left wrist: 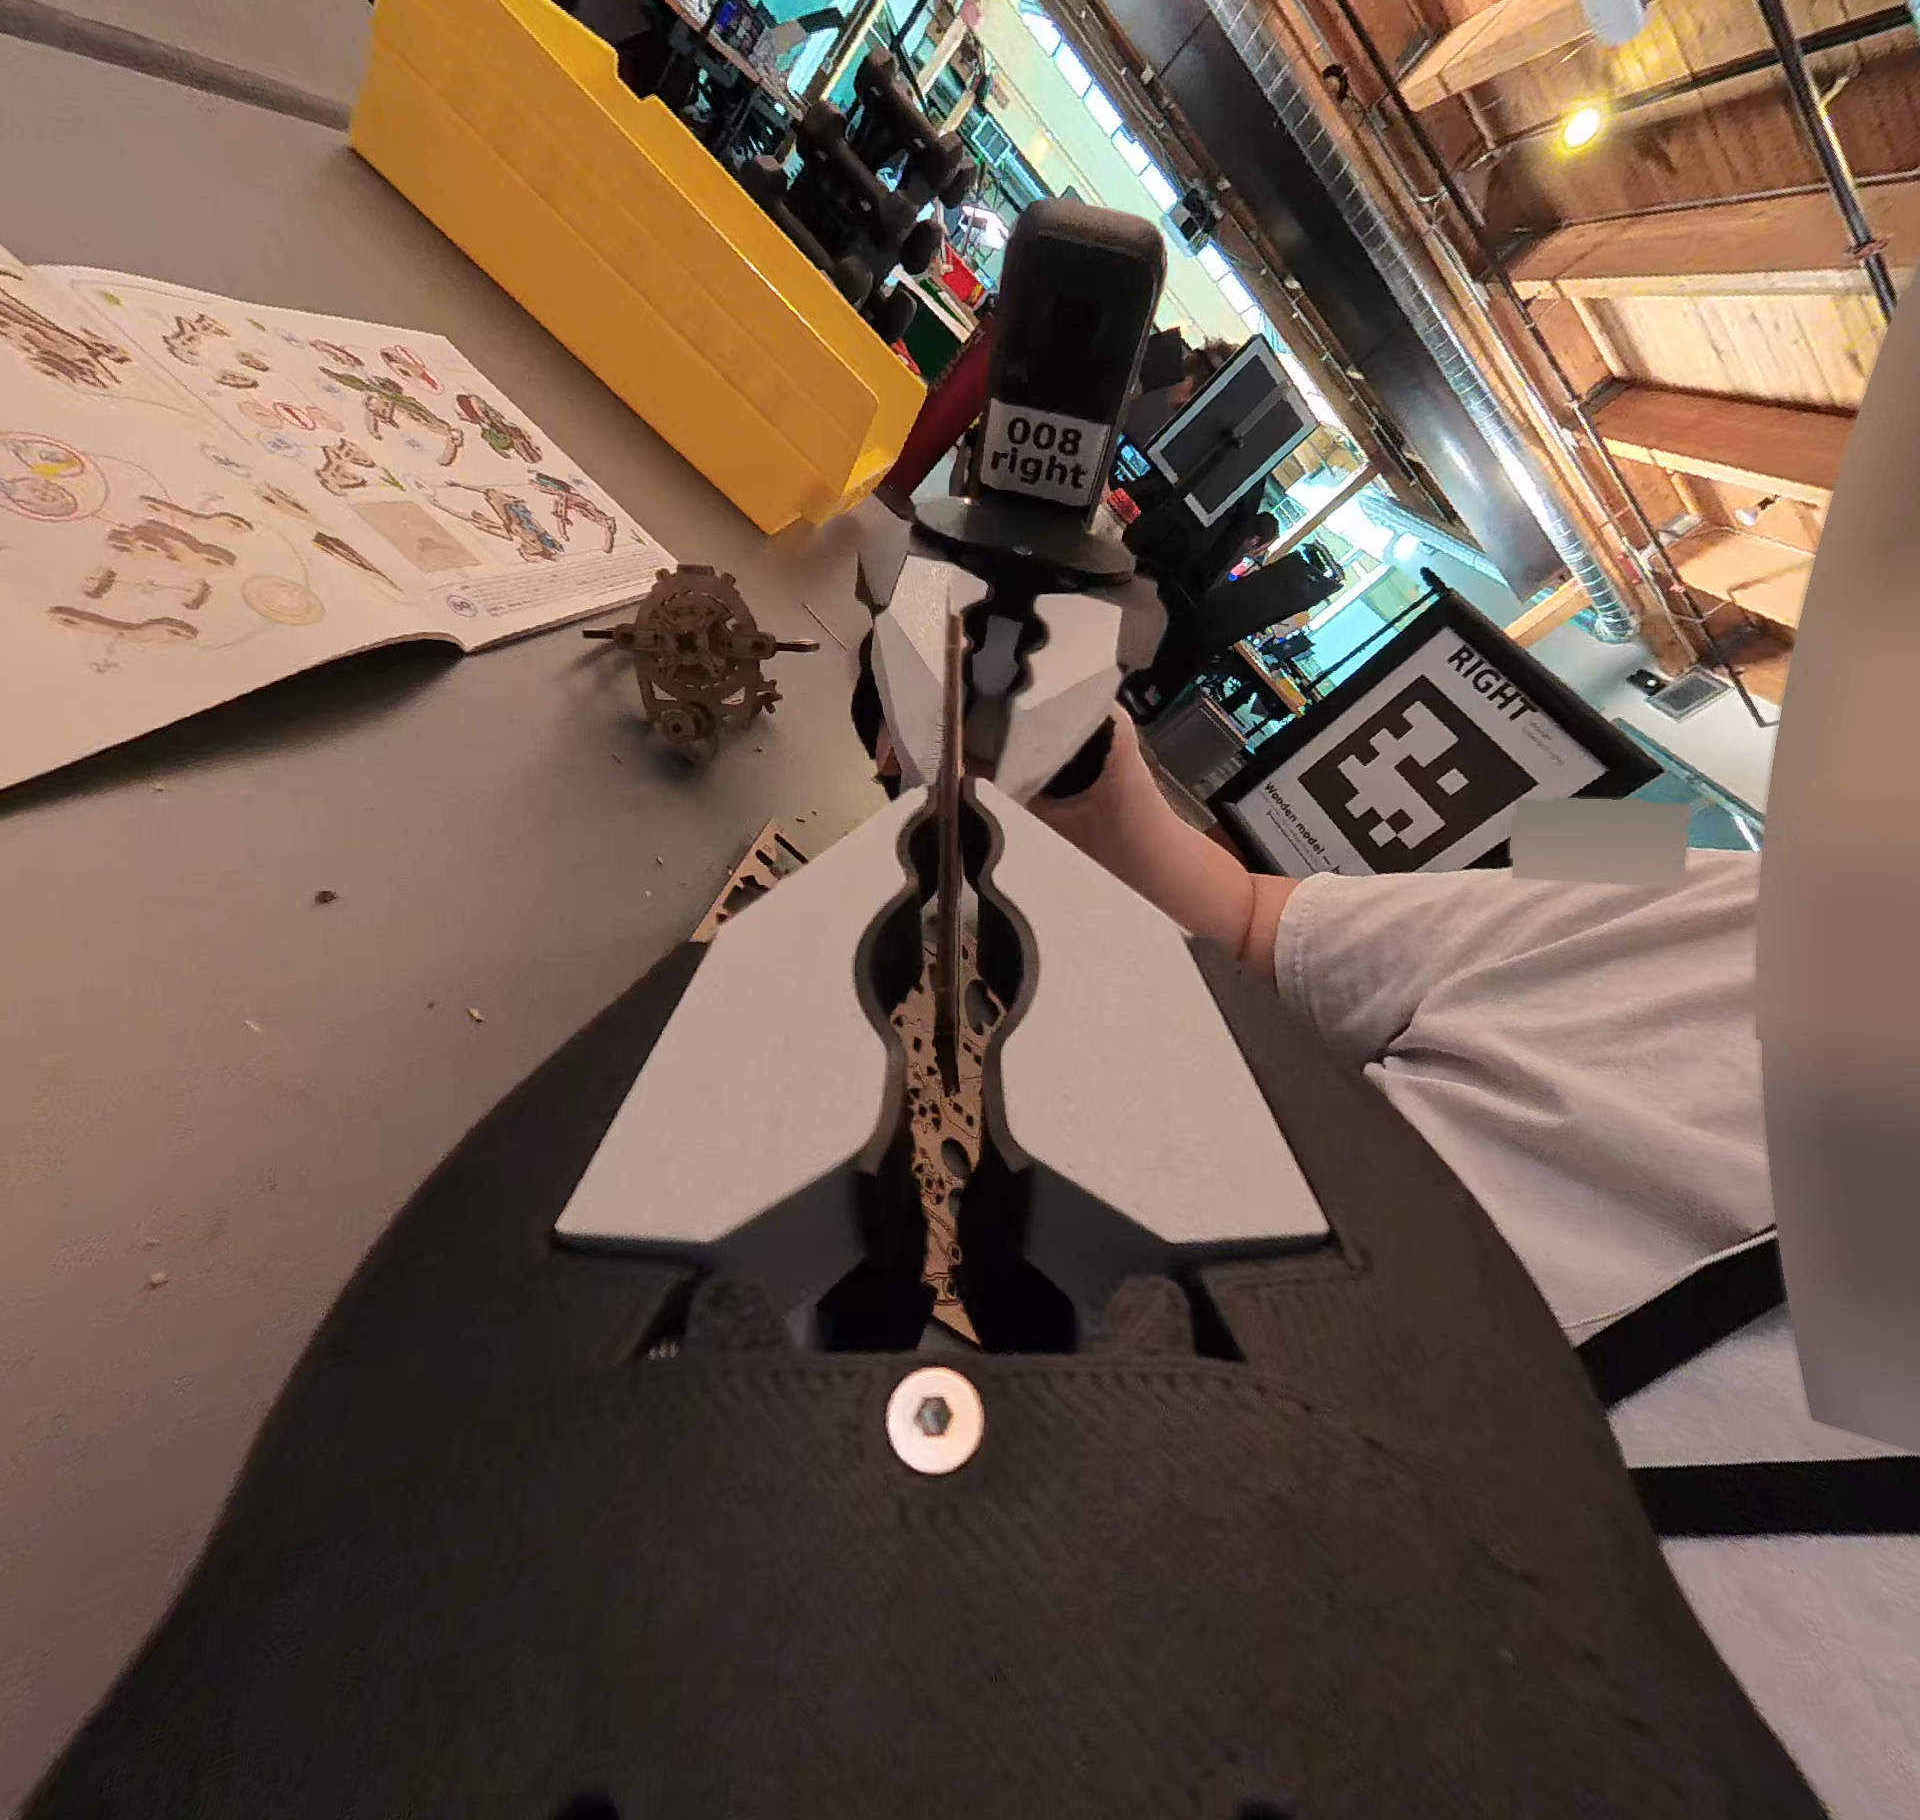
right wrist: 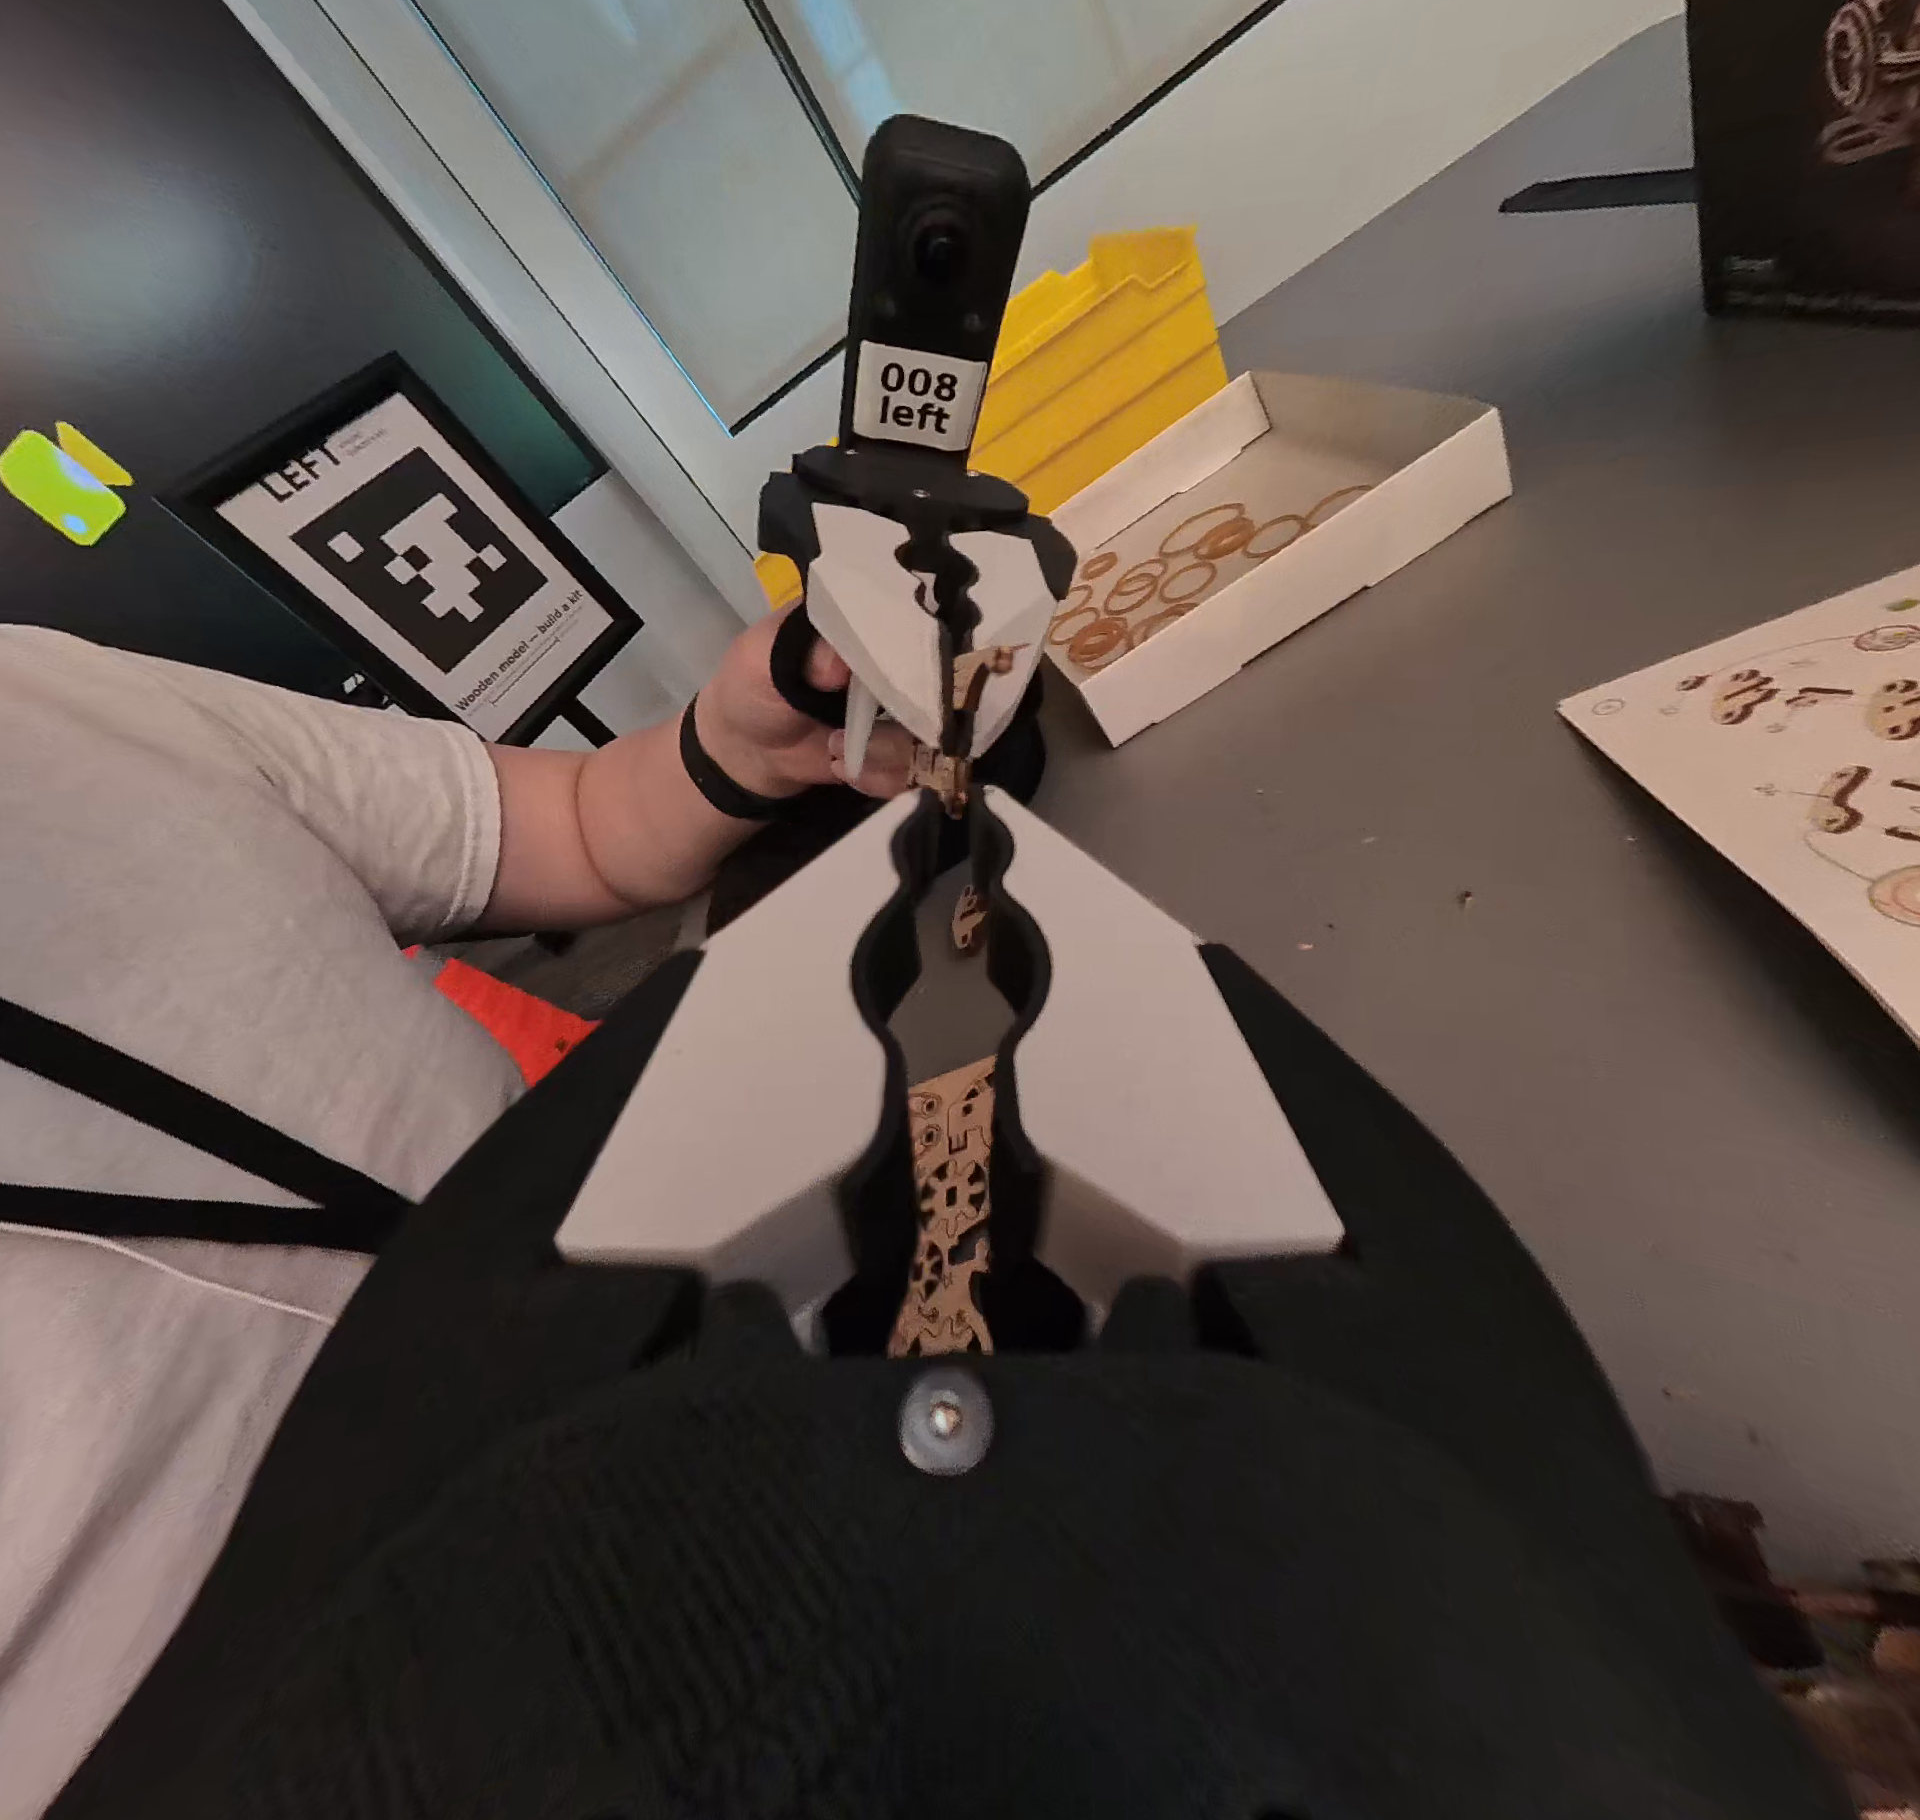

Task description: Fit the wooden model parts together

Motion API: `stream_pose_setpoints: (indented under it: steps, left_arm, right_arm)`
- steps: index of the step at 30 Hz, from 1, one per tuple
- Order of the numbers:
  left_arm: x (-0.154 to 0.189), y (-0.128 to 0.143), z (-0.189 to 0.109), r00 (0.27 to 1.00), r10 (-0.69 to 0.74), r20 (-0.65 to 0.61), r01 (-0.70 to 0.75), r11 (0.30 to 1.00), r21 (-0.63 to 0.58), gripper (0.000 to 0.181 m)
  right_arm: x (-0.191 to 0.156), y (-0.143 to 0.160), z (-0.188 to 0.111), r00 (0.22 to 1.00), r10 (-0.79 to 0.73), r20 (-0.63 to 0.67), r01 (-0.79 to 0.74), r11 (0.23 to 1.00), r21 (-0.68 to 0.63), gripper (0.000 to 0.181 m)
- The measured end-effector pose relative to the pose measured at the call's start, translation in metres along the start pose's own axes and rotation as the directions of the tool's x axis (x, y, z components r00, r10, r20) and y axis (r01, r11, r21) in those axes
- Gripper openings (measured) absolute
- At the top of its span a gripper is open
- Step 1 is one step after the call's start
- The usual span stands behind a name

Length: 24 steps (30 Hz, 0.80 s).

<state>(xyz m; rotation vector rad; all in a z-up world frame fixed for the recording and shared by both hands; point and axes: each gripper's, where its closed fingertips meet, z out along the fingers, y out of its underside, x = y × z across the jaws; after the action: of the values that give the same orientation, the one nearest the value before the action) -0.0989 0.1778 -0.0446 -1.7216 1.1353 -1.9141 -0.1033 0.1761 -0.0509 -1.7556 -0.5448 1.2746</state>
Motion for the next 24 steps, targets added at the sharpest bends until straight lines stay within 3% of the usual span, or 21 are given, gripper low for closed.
stream_pose_setpoints:
  steps: [11, 16, 24]
  left_arm:
    - [-0.004, 0.005, 0.005, 0.999, 0.035, 0.038, -0.034, 0.999, -0.019, 0.001]
    - [-0.002, 0.018, 0.008, 1.0, 0.011, -0.001, -0.011, 0.994, -0.108, 0.004]
    - [-0.003, 0.02, 0.007, 1.0, 0.022, 0.006, -0.021, 0.992, -0.127, 0.0]
  right_arm:
    - [0.002, 0.006, 0.002, 0.987, 0.147, 0.056, -0.148, 0.989, -0.001, 0.001]
    - [0.001, 0.007, 0.001, 0.992, 0.116, 0.046, -0.114, 0.993, -0.025, 0.001]
    - [0.002, 0.007, 0.001, 0.989, 0.134, 0.06, -0.133, 0.991, -0.024, 0.001]
